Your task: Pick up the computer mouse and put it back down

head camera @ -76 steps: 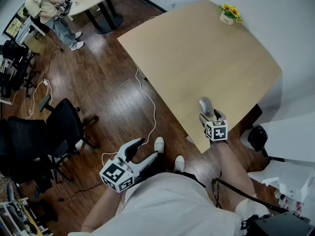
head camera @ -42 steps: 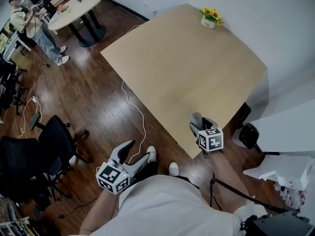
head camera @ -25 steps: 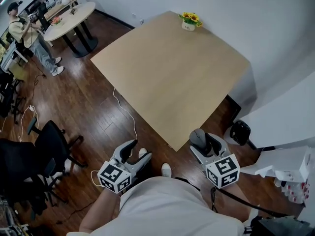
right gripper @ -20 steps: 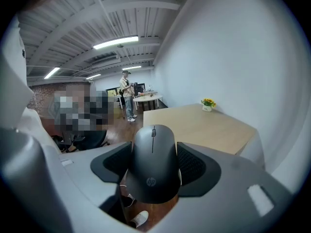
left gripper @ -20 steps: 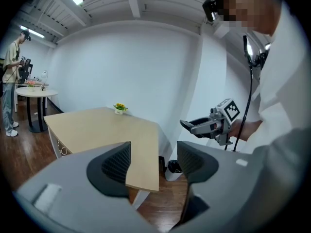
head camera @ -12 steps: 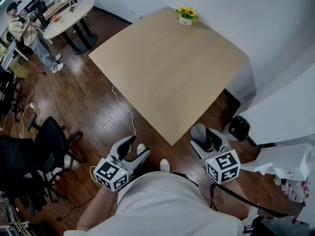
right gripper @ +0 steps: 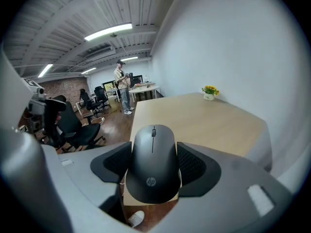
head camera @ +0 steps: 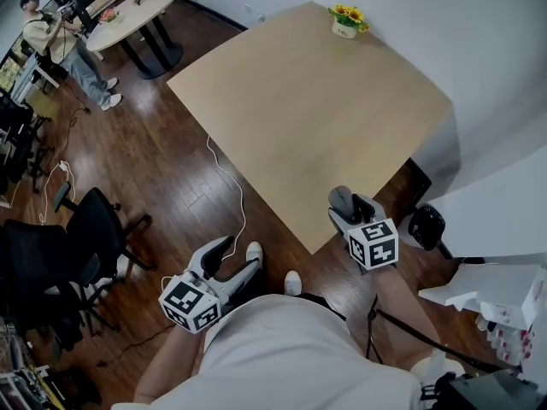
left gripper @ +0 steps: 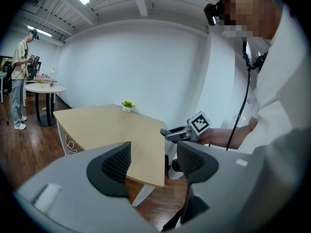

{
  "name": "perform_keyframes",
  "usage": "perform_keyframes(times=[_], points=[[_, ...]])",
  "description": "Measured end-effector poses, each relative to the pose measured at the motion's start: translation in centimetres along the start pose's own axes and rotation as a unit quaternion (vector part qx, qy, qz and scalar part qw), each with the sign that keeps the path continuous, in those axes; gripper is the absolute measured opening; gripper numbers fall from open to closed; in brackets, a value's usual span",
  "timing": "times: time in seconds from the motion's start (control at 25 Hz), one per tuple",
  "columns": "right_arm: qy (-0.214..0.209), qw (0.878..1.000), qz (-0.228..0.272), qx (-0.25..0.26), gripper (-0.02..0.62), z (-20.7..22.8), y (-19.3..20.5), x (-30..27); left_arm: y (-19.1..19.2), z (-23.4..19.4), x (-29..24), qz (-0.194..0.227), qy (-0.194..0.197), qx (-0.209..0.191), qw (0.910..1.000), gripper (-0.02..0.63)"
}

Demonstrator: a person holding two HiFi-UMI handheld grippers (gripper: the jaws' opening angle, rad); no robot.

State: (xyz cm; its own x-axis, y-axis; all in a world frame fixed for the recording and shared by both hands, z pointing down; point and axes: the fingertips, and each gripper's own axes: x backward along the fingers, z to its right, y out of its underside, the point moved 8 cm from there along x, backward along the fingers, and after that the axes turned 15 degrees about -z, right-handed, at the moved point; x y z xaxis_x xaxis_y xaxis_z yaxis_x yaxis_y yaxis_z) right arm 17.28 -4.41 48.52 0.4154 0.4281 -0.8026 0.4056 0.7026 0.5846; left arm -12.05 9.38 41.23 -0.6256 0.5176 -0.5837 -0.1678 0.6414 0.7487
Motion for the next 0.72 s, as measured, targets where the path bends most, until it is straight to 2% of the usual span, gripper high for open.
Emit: perform_keyframes(times=[0.32,0.52,0.72], points=[[0.02,0.996,-0.049,-0.069,0.295,3.6,-2.1,-13.5,0.8,-4.3,2.4,-0.013,-0.031,0.028,0.999,0.27],[0.043,0.992,-0.094,-0.075,0.295,4.8,-2.2,-19.4,0.6,-7.0,3.2,-0.017,-0.041,0.05,0.9977,0.27],[0.073,0.987,-0.124,-0.072,0.296,5.4,-1.9,-22.7,0.4,-9.4,2.9,-0.019,-0.029,0.062,0.9975,0.27]])
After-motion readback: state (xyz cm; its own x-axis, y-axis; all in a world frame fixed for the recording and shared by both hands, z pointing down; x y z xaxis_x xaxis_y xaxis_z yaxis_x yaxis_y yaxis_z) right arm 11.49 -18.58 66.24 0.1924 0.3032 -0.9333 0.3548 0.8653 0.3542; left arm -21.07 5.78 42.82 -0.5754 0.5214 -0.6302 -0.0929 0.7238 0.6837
